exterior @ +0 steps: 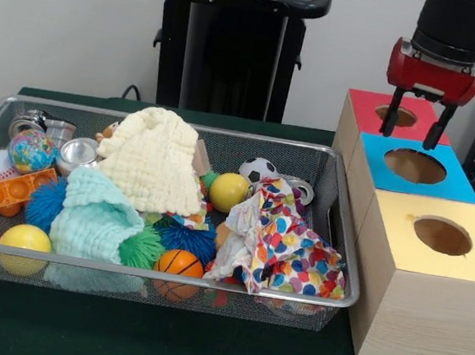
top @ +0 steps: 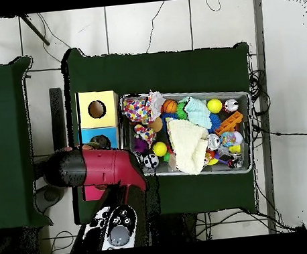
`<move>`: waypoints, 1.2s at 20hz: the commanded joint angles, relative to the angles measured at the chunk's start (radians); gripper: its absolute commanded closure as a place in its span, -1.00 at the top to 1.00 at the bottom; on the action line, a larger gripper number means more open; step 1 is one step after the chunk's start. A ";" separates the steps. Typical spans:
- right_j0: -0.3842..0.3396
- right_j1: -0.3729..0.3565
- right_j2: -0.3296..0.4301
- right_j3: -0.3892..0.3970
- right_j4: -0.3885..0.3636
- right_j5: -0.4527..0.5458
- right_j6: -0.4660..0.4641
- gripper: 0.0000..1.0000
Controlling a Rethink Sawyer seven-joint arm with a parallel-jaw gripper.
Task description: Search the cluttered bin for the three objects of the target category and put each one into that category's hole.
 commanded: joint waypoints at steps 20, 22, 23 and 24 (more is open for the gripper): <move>-0.383 -0.139 0.084 -0.026 -0.095 0.074 -0.035 1.00; -0.394 -0.143 0.086 -0.029 -0.107 0.081 -0.037 1.00; -0.400 -0.144 0.090 -0.029 -0.110 0.079 -0.035 1.00; -0.405 -0.145 0.094 -0.030 -0.114 0.077 -0.034 1.00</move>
